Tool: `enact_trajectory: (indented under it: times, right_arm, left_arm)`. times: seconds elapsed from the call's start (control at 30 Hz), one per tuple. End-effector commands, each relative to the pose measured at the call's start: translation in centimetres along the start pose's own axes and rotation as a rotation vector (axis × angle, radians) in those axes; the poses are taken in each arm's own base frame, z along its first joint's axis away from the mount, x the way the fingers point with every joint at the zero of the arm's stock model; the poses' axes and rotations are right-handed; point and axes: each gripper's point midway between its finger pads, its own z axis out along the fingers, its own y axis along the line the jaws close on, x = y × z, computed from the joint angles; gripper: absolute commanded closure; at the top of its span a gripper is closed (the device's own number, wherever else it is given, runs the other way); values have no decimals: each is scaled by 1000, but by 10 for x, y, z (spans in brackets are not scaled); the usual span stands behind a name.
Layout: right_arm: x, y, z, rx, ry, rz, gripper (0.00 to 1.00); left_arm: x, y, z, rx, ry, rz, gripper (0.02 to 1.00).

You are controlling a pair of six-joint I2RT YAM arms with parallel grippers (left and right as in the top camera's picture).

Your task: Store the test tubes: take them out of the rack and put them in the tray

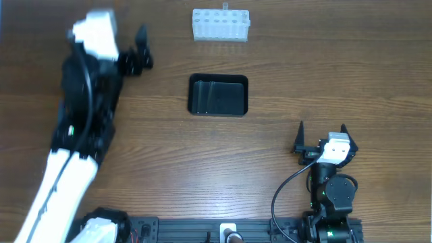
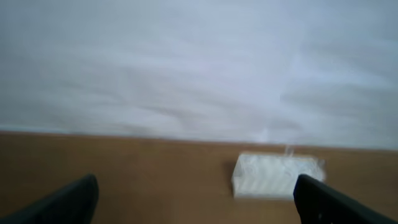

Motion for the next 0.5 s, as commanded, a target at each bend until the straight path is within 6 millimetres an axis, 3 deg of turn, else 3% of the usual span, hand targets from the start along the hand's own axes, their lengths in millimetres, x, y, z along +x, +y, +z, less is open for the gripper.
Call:
enact_trajectory:
  times: [0.03,0.27,0.5]
  right_arm:
    - [2,-1,0,0,-2,0,9]
    - [2,-1,0,0,-2,0,12]
    - [2,-1,0,1,-2,0,9]
  left_arm:
    - [36,9,-37,66,-35,7,18]
    - [86,19,-89,102,-200,1,20]
    - [128,23,-107,117,-257,2,20]
